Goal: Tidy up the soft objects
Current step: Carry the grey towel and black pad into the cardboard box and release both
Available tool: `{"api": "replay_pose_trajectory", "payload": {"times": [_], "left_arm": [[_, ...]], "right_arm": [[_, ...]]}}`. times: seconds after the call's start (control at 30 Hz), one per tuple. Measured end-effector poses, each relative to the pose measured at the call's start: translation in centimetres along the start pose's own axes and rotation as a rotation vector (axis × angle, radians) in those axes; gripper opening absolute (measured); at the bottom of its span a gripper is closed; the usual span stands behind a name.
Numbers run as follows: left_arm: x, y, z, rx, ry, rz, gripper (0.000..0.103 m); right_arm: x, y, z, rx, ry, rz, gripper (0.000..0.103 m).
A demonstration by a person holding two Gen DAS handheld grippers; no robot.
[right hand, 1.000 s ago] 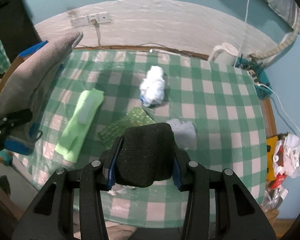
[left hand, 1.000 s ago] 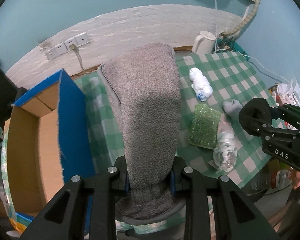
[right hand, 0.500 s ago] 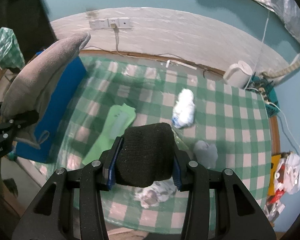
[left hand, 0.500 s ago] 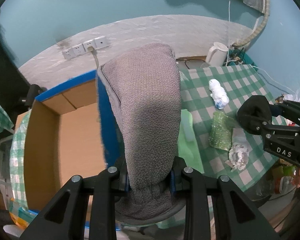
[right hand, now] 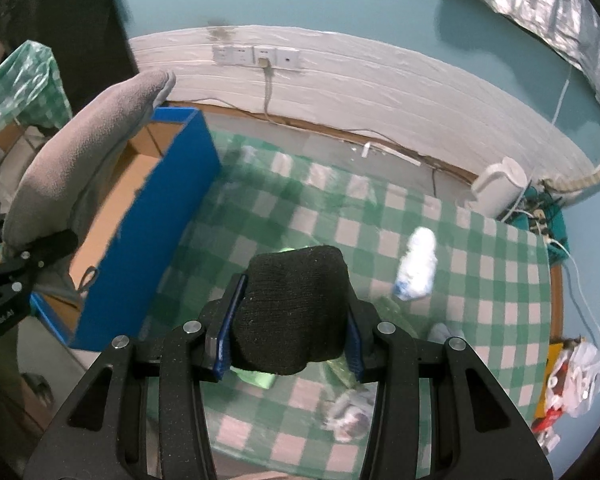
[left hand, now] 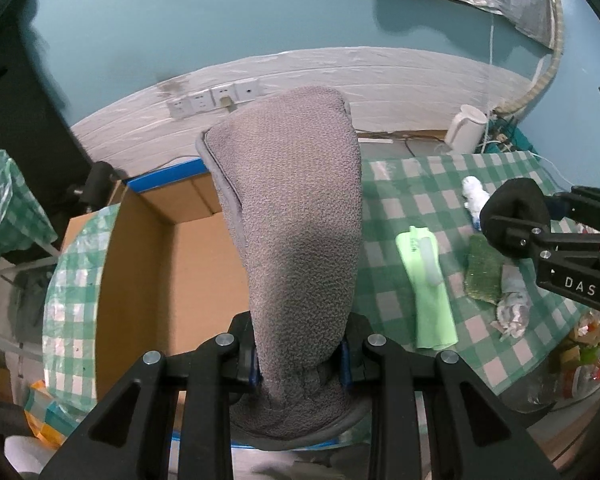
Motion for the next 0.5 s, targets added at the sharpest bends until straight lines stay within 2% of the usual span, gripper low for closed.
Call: {"api": "replay_pose_trajectory", "payload": {"times": [0.5], "left_arm": [[6.9, -2.0, 1.1, 0.024, 0.075, -0.069, 0.028]], "right_arm": [[8.3, 3.4, 1.5, 0.005, 0.058, -0.103, 0.043]]}}
Point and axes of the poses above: each gripper's, at about its wrist camera, not at the fingertips, and z roughly the way its jaws point, x to its left, y to its top, the point moved 6 cm from there along z, roughly the way its jaws point, and after that the axes turned 5 degrees about -x, right-handed, at the moved point
